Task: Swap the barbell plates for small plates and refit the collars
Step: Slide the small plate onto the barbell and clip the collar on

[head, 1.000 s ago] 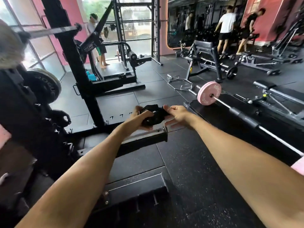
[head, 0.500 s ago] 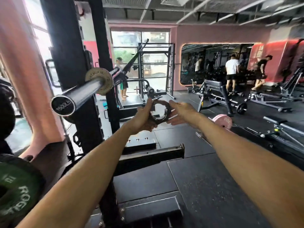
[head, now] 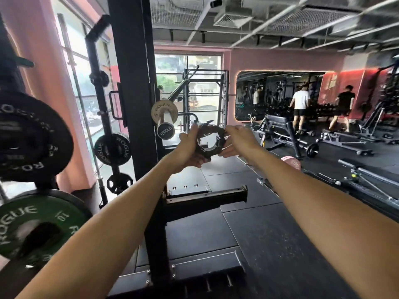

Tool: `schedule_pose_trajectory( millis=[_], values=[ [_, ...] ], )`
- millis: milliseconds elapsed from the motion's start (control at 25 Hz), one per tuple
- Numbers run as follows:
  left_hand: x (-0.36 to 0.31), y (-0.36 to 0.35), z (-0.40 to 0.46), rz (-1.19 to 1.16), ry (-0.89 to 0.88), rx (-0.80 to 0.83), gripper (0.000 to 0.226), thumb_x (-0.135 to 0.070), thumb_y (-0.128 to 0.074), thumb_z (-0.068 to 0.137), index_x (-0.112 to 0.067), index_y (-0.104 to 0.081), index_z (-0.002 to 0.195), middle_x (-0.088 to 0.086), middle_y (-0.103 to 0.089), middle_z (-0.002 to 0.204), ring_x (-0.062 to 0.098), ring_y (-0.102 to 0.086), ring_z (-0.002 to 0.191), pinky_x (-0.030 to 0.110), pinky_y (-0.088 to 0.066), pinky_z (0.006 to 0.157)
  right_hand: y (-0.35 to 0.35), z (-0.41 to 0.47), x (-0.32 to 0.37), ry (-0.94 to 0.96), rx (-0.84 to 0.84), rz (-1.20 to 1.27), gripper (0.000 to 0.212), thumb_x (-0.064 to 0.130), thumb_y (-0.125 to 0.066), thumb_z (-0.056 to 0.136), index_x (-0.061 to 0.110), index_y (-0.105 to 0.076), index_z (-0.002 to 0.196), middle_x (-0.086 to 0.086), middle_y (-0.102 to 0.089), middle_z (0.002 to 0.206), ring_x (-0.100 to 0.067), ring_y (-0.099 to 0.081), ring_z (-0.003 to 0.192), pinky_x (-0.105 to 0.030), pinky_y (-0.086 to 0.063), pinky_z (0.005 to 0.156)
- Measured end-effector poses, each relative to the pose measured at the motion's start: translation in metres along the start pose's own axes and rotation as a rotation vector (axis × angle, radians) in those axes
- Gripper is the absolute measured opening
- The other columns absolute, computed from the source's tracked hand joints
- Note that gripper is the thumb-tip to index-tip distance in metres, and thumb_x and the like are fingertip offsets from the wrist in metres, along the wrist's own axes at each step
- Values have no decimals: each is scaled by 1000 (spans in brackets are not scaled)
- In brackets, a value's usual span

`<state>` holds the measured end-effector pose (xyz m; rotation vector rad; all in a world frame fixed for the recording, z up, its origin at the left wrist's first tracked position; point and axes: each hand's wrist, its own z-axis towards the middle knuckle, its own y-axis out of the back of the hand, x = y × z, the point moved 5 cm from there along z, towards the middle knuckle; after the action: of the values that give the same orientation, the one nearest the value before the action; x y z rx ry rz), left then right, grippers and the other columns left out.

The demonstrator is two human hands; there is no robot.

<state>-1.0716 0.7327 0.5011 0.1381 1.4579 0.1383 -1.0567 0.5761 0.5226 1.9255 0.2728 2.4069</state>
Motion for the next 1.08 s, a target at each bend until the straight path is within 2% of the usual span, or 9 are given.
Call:
schedule_pose_trajectory(
  millis=[160, 280, 400, 600, 680, 760, 880, 1040, 1080],
  values=[
    [-14, 22, -35, -35, 4, -63, 93, -74, -26, 89, 6, -38, 134, 18, -64, 64, 22, -58, 47, 26, -48, 47, -19, -22, 29, -6, 26, 81, 30, 22, -52, 94, -3, -58, 108, -33, -67, 96, -39, -68, 62, -37, -60, 51],
    [-24, 38, -57, -66, 5, -148, 67, -66, -24, 95, -7, -28, 127, 16, -62, 62, 24, -56, 48, 28, -49, 49, -36, -33, 40, -47, 73, 137, 33, 22, -56, 93, -5, -59, 111, -31, -67, 98, -40, -67, 68, -41, -61, 56],
    [-26, 51, -77, -87, 11, -213, 64, -61, -24, 97, -5, -24, 128, 16, -60, 65, 24, -56, 47, 30, -50, 48, -54, -42, 48, -41, 92, 147, 31, 25, -56, 94, -1, -58, 110, -25, -67, 93, -37, -67, 69, -41, -61, 62],
    [-31, 68, -93, -85, 16, -260, 45, -49, -13, 104, -16, -34, 82, 18, -58, 75, 25, -53, 61, 36, -49, 67, -82, -36, 53, -39, 123, 131, 32, 31, -60, 93, 4, -58, 111, -23, -67, 106, -34, -69, 70, -36, -60, 52],
    [-27, 77, -85, -82, 37, -262, 46, -50, -13, 103, -12, -37, 94, 22, -59, 82, 27, -56, 62, 39, -52, 67, -89, -26, 54, -29, 118, 113, 32, 31, -60, 93, 5, -59, 110, -21, -67, 106, -30, -69, 66, -33, -59, 49],
    [-25, 85, -74, -88, 45, -285, 38, -50, -17, 102, -13, -26, 106, 23, -59, 88, 28, -58, 61, 43, -56, 70, -96, -16, 51, -37, 117, 91, 34, 33, -59, 93, 5, -59, 112, -20, -68, 104, -30, -69, 61, -31, -57, 48],
    [-19, 93, -55, -123, 50, -278, 34, -48, -16, 103, -16, -25, 99, 24, -58, 94, 28, -58, 62, 48, -55, 78, -103, 1, 48, -19, 101, 51, 38, 36, -59, 92, 6, -60, 116, -20, -69, 101, -34, -70, 66, -34, -59, 53],
    [-13, 97, -34, -126, 62, -243, 49, -49, -11, 103, -12, -41, 91, 22, -59, 90, 27, -57, 66, 45, -54, 81, -106, 23, 53, 67, -37, -61, 28, 30, -60, 87, 2, -62, 86, -18, -67, 82, -37, -69, 65, -46, -60, 57],
    [-11, 95, -28, -114, 58, -216, 52, -48, -11, 103, -11, -47, 94, 18, -61, 88, 26, -57, 67, 45, -54, 82, -104, 28, 50, 42, -60, -80, 26, 26, -57, 87, 1, -62, 87, -18, -68, 80, -37, -69, 61, -44, -59, 55]
  ],
)
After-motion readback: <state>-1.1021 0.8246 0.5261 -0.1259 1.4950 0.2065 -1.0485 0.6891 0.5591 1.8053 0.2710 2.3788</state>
